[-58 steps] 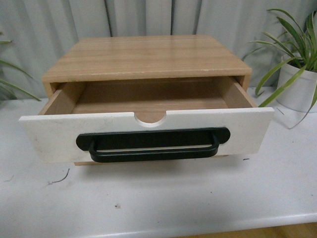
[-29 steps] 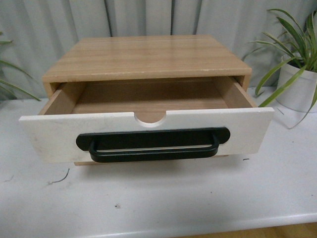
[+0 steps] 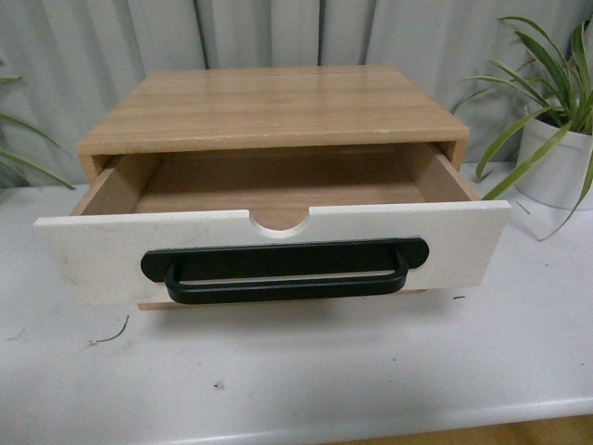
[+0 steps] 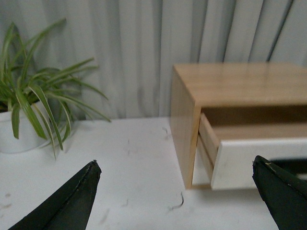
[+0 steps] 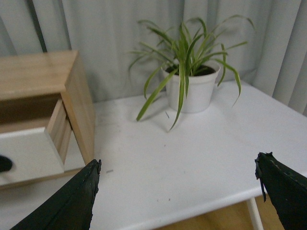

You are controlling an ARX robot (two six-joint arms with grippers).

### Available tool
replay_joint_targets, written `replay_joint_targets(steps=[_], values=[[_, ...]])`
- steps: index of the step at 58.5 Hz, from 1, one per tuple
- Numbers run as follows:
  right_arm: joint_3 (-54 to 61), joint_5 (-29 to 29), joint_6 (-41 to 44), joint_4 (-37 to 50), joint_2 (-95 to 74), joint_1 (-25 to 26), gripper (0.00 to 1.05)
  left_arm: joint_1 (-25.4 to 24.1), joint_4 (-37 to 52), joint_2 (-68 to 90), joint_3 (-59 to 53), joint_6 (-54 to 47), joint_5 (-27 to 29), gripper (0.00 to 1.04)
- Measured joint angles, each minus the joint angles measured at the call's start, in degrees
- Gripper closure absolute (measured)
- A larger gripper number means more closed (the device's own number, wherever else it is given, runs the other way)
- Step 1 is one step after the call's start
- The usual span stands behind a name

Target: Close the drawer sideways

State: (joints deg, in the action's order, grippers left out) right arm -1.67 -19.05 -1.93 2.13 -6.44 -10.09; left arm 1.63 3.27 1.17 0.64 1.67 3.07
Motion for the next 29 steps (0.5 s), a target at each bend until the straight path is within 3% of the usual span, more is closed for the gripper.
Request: replay_joint_targets(steps=[3, 7, 16, 25, 29], values=[[-0.7, -4.6, -0.3, 0.1, -3.9, -3.5, 0.06, 1.0, -0.1, 1.1, 0.3, 0.3, -1.0, 0.07], [-1.4, -4.8, -0.1, 2.5, -9.5, -5.1, 0.06, 3.3, -0.4, 4.1, 0.4, 0.0, -2.0, 0.07], [-6.5, 3.3, 1.0, 6.1, -25.4, -8.0, 0.06, 11.9, 1.0, 12.9, 0.7, -6.6, -8.6, 0.07], [-11.3, 11.5, 4.9, 4.2, -37.4, -12.0, 0.06, 12.8, 5.4, 24.0, 2.9, -14.8, -15.3, 0.07], [-12.7, 12.6, 7.3, 4.4, -41.7, -13.6, 0.06, 12.8, 9.0, 29.0, 3.3, -17.9, -17.9, 0.07]])
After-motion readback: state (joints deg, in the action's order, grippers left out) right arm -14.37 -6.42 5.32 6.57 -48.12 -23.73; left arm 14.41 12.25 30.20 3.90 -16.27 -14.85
